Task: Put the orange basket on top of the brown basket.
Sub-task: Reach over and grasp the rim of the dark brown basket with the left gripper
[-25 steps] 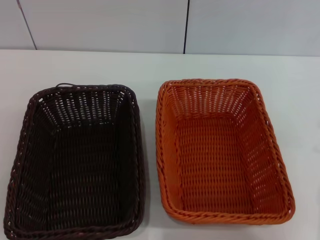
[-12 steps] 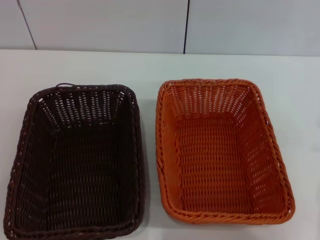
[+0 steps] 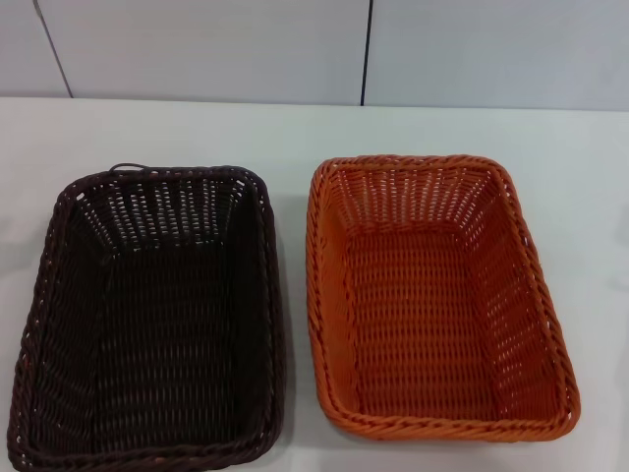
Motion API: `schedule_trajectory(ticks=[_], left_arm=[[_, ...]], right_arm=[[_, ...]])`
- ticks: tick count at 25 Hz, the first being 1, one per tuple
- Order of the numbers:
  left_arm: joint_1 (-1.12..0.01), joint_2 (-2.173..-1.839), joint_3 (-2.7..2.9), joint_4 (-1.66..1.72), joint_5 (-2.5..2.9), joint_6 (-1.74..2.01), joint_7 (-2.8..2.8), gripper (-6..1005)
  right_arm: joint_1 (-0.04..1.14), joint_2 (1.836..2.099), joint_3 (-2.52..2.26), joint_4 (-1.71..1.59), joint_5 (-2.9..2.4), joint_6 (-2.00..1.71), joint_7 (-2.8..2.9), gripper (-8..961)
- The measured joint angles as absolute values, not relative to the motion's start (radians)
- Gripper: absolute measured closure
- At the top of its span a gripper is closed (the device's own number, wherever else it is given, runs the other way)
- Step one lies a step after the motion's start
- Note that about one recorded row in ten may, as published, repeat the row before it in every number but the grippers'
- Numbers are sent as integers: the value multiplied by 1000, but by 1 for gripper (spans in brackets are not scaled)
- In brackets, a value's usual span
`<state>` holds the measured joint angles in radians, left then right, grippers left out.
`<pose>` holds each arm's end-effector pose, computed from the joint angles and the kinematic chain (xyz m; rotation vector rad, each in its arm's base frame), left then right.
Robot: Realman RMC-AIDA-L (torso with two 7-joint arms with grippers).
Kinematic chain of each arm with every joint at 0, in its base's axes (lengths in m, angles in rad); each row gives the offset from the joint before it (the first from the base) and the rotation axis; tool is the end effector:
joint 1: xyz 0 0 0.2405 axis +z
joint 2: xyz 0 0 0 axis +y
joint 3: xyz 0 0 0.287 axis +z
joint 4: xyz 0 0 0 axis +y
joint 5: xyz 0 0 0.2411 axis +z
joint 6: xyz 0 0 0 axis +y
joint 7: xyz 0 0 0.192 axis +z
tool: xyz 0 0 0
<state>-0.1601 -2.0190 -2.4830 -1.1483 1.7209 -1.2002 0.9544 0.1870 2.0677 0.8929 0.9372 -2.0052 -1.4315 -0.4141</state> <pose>-0.3873 0.3731 0.1469 -1.7050 -1.2816 -0.8603 0.2565 0.3672 0.0319 -0.9853 0.3542 0.9630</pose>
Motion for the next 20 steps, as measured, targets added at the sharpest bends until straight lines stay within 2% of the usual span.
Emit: schedule_trajectory(ticks=[4,7,9,20], left_arm=[[-169,-2025,-2472,-1232,1816,-1251,840,204],[-221,-2051,-2444,-1388,2049,-1373,662,207],[-240,-2056,-2412,-1421,2125,-1400,613,209],[-316,-2057,-2256,-1496,2436,-1406,440,218]], right_arm=[[193,2068,905,934,-2006,-1419,-414,467],[199,2068,912,929,-2008,-1410,-410,466],[204,2068,916,924,-2010,-1405,-407,466],[213,2068,922,913,-2011,-1402,-399,467]])
